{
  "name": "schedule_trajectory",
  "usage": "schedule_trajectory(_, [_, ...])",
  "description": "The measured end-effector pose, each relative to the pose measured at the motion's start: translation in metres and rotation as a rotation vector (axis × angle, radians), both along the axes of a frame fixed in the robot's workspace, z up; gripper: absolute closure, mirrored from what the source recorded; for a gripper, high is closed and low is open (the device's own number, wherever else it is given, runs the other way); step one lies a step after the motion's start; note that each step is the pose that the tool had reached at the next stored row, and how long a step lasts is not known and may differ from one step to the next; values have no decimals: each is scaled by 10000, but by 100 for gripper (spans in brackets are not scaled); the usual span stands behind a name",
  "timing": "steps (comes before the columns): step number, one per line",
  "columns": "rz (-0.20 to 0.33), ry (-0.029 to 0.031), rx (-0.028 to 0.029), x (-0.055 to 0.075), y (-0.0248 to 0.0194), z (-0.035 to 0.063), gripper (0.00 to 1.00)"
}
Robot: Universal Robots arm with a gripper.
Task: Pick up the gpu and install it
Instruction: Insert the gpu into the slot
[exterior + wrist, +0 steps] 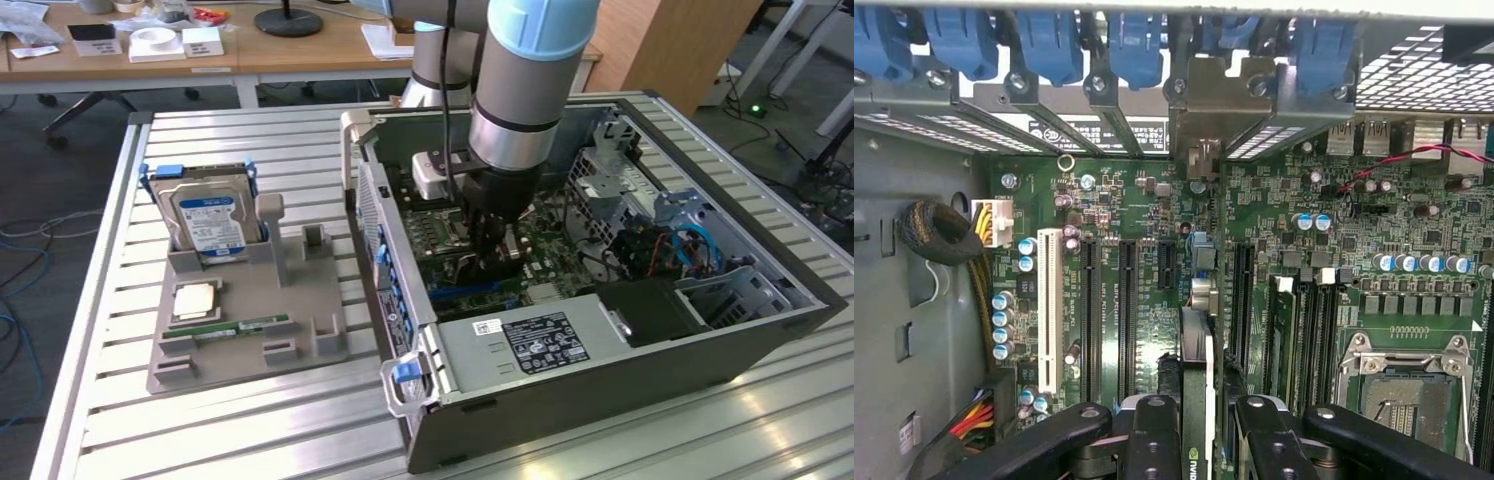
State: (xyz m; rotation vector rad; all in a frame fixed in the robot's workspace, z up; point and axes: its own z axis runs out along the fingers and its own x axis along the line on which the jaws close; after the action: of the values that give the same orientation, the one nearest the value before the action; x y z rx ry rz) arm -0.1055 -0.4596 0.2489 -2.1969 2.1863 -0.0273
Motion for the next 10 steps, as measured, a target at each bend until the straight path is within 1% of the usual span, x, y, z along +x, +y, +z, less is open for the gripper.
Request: schedule_trajectory(10, [98, -28, 0, 1, 0, 0, 74])
